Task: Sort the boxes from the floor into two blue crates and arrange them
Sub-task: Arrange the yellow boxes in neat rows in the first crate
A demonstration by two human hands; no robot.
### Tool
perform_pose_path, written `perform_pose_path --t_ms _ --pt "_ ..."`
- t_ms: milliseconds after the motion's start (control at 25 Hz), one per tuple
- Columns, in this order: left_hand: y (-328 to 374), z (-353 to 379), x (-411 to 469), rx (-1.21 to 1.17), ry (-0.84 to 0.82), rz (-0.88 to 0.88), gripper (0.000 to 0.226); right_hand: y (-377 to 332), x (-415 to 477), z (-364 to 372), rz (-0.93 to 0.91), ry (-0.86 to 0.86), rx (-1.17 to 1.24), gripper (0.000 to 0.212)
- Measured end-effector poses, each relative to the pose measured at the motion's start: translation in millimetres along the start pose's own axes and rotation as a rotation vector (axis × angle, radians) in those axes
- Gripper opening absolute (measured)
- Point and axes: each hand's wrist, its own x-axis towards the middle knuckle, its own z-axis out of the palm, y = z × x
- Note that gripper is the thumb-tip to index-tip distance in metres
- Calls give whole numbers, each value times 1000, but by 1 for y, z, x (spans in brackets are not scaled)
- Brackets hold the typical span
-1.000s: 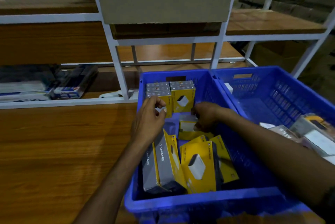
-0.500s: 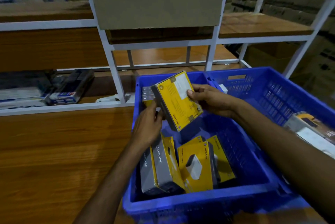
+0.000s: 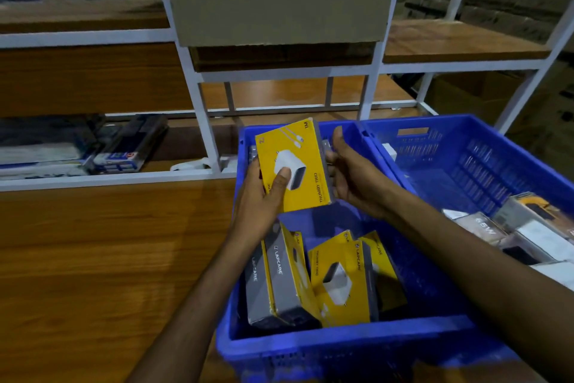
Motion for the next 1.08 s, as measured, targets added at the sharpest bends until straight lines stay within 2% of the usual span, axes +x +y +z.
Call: perform_pose_path --t_ms 40,120,280,360,440,520,600,680,800,880,960,1000,1080 --pt "0 0 0 -5 6 8 54 1 1 -1 -73 19 -99 58" --pt "0 0 1 -3 -8 41 48 2 0 -3 -224 81 -229 38" --pt "-6 -2 6 -19 -13 81 53 8 -2 -11 -328 105 -312 54" --pt "-4 -2 5 11 18 81 48 7 -4 -10 -420 212 -441 69" --pt "0 -3 3 147 42 163 47 1 -4 -11 -634 417 -829 93" --pt "2 -3 0 296 12 270 50 -2 -6 -11 -818 462 -1254 101" --pt "3 -3 -1 380 0 339 53 3 -4 -5 -890 380 -1579 86" --pt "9 -2 -5 407 20 389 55 12 -3 1 -944 319 -1795 63" --pt "22 -5 -12 320 200 386 43 11 -5 -1 -1119 429 -1750 31" --pt "25 -10 -12 150 380 266 33 6 -11 -8 -1301 596 -1582 13" --pt "24 -13 -10 46 452 156 26 6 -16 -10 -1384 693 -1452 12" --pt "22 -12 -8 45 460 140 22 7 -18 -9 -1361 715 -1412 14" --pt "19 -11 -7 53 466 173 12 10 -18 -3 -1201 801 -1308 35"
